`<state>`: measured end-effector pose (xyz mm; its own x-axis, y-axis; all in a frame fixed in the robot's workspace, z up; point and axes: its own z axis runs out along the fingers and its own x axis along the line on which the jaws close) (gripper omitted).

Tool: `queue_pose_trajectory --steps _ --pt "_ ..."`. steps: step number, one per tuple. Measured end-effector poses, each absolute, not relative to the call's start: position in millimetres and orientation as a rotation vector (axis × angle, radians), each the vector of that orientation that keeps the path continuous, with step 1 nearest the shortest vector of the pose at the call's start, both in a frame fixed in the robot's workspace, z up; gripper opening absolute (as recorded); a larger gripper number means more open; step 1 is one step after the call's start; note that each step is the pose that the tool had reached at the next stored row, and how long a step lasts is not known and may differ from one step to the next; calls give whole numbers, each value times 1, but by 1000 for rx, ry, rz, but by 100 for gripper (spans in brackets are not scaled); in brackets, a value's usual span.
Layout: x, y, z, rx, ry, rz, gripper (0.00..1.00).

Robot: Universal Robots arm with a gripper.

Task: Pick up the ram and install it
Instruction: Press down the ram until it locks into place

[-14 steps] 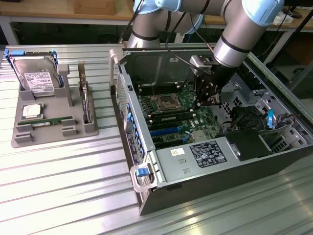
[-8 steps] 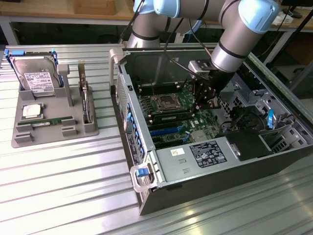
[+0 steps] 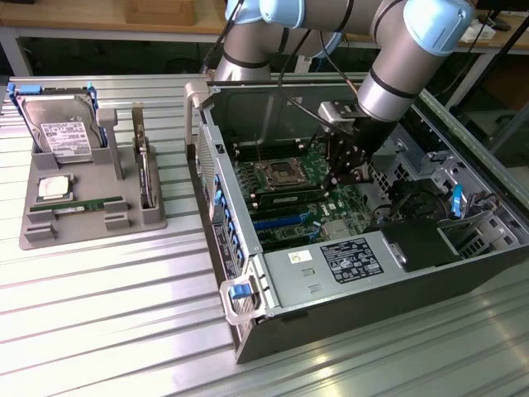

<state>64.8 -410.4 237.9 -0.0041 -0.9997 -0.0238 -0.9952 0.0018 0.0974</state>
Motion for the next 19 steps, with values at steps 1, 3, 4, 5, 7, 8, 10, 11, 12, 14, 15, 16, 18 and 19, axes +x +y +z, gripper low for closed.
queue_pose_trajectory --steps 1,3,4,5,7,8,10,11,12,14,15,16,18,19 --pt "64 -410 239 2181 -2187 -130 10" --pt "58 -410 239 2184 -2190 -125 10" --pt "41 -410 239 2186 -2192 -122 10" --pt "33 -410 239 2187 -2193 -122 10" --pt "16 -410 239 2189 -2195 -124 10" --pt "9 -410 238 2190 -2195 -124 10" --pt "-11 -410 237 2191 -2197 -125 10" --pt "-18 -410 236 2192 -2197 -125 10" --pt "-28 -410 236 2192 -2197 -125 10" --pt "-55 -410 232 2195 -2199 -126 10" --pt "-57 -411 231 2197 -2201 -132 10" --pt "-57 -412 229 2198 -2202 -133 10" --pt "-58 -414 226 2197 -2201 -135 10" --pt "-57 -414 231 2204 -2208 -142 10"
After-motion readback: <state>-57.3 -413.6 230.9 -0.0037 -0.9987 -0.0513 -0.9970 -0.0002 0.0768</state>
